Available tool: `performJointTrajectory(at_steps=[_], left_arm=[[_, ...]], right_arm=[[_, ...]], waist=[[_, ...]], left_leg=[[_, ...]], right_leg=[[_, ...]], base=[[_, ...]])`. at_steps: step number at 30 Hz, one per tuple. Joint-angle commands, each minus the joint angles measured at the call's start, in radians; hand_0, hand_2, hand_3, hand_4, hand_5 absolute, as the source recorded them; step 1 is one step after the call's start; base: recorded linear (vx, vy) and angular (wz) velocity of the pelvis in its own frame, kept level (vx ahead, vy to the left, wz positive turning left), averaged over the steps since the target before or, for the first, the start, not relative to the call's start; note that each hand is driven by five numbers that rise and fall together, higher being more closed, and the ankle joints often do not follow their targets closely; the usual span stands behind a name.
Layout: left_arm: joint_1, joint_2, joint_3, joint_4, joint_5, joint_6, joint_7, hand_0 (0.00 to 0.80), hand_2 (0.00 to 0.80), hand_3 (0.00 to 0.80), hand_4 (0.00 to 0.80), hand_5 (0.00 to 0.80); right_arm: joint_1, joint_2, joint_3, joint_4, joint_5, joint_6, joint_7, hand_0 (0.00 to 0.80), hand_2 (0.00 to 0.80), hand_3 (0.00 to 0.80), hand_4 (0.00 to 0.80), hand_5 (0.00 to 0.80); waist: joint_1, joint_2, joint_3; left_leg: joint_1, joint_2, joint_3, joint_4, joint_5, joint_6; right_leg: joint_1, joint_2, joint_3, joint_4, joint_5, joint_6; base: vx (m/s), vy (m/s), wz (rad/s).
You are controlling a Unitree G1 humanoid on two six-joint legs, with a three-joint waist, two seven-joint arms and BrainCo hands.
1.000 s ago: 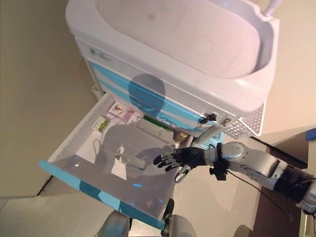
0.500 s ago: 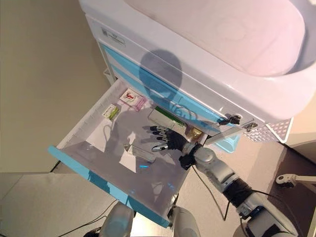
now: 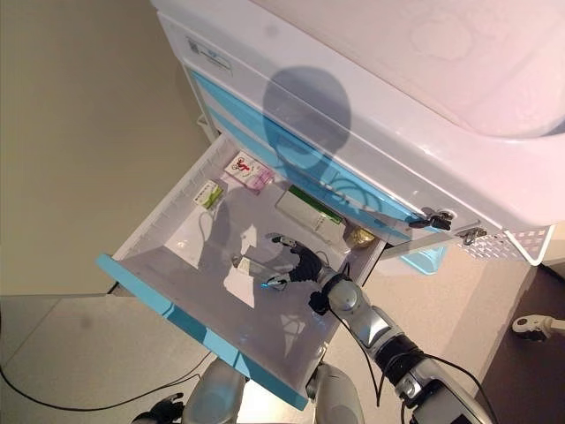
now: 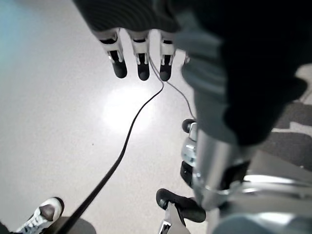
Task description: Open the drawer and pick up the medicine
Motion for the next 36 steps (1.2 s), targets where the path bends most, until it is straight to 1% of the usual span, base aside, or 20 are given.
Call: performJointTrajectory(at_steps=[1,9,13,14,18,20,23,24,26,30,31,32,34,35,36], left_arm=[[-0.008,-0.022,-0.007,0.016,0.006,0.005,0.017,0.0,0.0,0.0,0.0,0.0],[-0.025,-0.031,-0.011,0.023,-0.002,0.004,0.025,0.0,0.0,0.0,0.0,0.0],[-0.031,-0.038,-0.018,0.023,-0.01,0.004,0.031,0.0,0.0,0.0,0.0,0.0],[-0.037,-0.043,-0.025,0.023,-0.015,0.002,0.036,0.0,0.0,0.0,0.0,0.0],[-0.044,-0.049,-0.038,0.022,-0.022,0.002,0.044,0.0,0.0,0.0,0.0,0.0],[-0.046,-0.055,-0.05,0.02,-0.031,-0.001,0.052,0.0,0.0,0.0,0.0,0.0],[-0.049,-0.059,-0.059,0.018,-0.039,-0.001,0.06,0.0,0.0,0.0,0.0,0.0],[-0.054,-0.062,-0.067,0.016,-0.048,-0.003,0.068,0.0,0.0,0.0,0.0,0.0],[-0.058,-0.062,-0.071,0.015,-0.053,-0.003,0.071,0.0,0.0,0.0,0.0,0.0],[-0.064,-0.064,-0.093,0.013,-0.074,-0.008,0.091,0.0,0.0,0.0,0.0,0.0],[-0.064,-0.064,-0.093,0.013,-0.074,-0.008,0.091,0.0,0.0,0.0,0.0,0.0],[-0.063,-0.062,-0.101,0.013,-0.078,-0.012,0.096,0.0,0.0,0.0,0.0,0.0],[-0.062,-0.061,-0.103,0.012,-0.08,-0.013,0.098,0.0,0.0,0.0,0.0,0.0],[-0.057,-0.06,-0.11,0.01,-0.082,-0.017,0.103,0.0,0.0,0.0,0.0,0.0],[-0.057,-0.06,-0.11,0.01,-0.082,-0.017,0.103,0.0,0.0,0.0,0.0,0.0]], right_arm=[[0.009,0.008,0.034,-0.086,-0.055,-0.034,-0.001,0.0,0.0,0.0,0.0,0.0],[0.003,0.027,0.08,-0.073,-0.065,-0.033,0.01,0.0,0.0,0.0,0.0,0.0],[-0.018,0.041,0.108,-0.041,-0.121,-0.028,0.001,0.0,0.0,0.0,0.0,0.0],[-0.022,0.053,0.125,-0.005,-0.158,-0.024,-0.008,0.0,0.0,0.0,0.0,0.0],[-0.039,0.079,0.15,0.059,-0.213,-0.017,-0.027,0.0,0.0,0.0,0.0,0.0],[-0.05,0.11,0.17,0.145,-0.262,-0.012,-0.055,0.0,0.0,0.0,0.0,0.0],[-0.059,0.128,0.181,0.196,-0.297,-0.006,-0.078,0.0,0.0,0.0,0.0,0.0],[-0.064,0.154,0.188,0.252,-0.312,0.002,-0.098,0.0,0.0,0.0,0.0,0.0],[-0.067,0.163,0.193,0.275,-0.317,0.003,-0.106,0.0,0.0,0.0,0.0,0.0],[-0.095,0.213,0.204,0.379,-0.308,0.01,-0.152,0.0,0.0,0.0,0.0,0.0],[-0.095,0.213,0.204,0.379,-0.308,0.01,-0.152,0.0,0.0,0.0,0.0,0.0],[-0.105,0.225,0.205,0.42,-0.296,0.008,-0.172,0.0,0.0,0.0,0.0,0.0],[-0.111,0.233,0.202,0.432,-0.288,0.008,-0.179,0.0,0.0,0.0,0.0,0.0],[-0.125,0.241,0.201,0.461,-0.283,0.008,-0.197,0.0,0.0,0.0,0.0,0.0],[-0.125,0.241,0.201,0.461,-0.283,0.008,-0.197,0.0,0.0,0.0,0.0,0.0]], waist=[[-0.01,-0.002,-0.022],[-0.018,0.01,-0.014],[-0.018,0.014,-0.009],[-0.016,0.017,-0.005],[-0.015,0.022,-0.001],[-0.013,0.029,0.001],[-0.01,0.033,0.004],[-0.009,0.038,0.007],[-0.009,0.039,0.008],[0.002,0.048,0.023],[0.002,0.048,0.023],[0.007,0.055,0.028],[0.009,0.057,0.03],[0.013,0.067,0.034],[0.013,0.067,0.035]], left_leg=[[-0.034,-0.038,0.035,0.061,-0.03,0.038],[-0.037,-0.038,0.031,0.052,-0.02,0.034],[-0.04,-0.036,0.025,0.046,-0.014,0.032],[-0.041,-0.036,0.022,0.042,-0.011,0.031],[-0.044,-0.039,0.013,0.037,-0.005,0.028],[-0.047,-0.042,0.011,0.032,-0.002,0.028],[-0.05,-0.044,0.008,0.032,-0.001,0.028],[-0.053,-0.046,0.005,0.032,0.0,0.029],[-0.055,-0.047,0.004,0.031,0.001,0.029],[-0.061,-0.05,0.006,0.033,0.0,0.03],[-0.061,-0.05,0.006,0.033,0.0,0.03],[-0.063,-0.052,0.006,0.029,0.003,0.031],[-0.064,-0.053,0.006,0.027,0.004,0.031],[-0.066,-0.055,0.006,0.021,0.008,0.032],[-0.066,-0.055,0.006,0.021,0.008,0.032]], right_leg=[[-0.07,-0.016,0.018,0.057,0.076,0.022],[-0.079,-0.016,0.017,0.058,0.077,0.019],[-0.083,-0.015,0.017,0.056,0.078,0.017],[-0.086,-0.014,0.015,0.055,0.078,0.016],[-0.087,-0.015,0.009,0.055,0.078,0.015],[-0.088,-0.017,0.007,0.052,0.08,0.016],[-0.09,-0.019,0.006,0.052,0.081,0.017],[-0.091,-0.02,0.004,0.052,0.082,0.017],[-0.094,-0.021,0.003,0.054,0.083,0.018],[-0.1,-0.027,0.002,0.057,0.085,0.02],[-0.1,-0.027,0.002,0.057,0.085,0.02],[-0.104,-0.03,0.004,0.054,0.089,0.021],[-0.106,-0.031,0.003,0.055,0.091,0.022],[-0.109,-0.035,0.003,0.055,0.093,0.024],[-0.109,-0.035,0.003,0.055,0.093,0.024]], base=[[0.0,0.0,0.0],[0.0,0.0,0.0],[0.0,0.0,0.0],[0.0,0.0,0.0],[0.0,0.0,0.0],[0.0,0.0,0.0],[-0.006,0.003,0.03],[0.0,0.0,0.0],[0.0,0.0,0.0],[0.0,0.0,0.0],[0.0,0.0,0.0],[0.0,0.0,0.0],[0.006,0.016,0.01],[0.011,0.032,0.01],[0.01,0.036,0.0]])
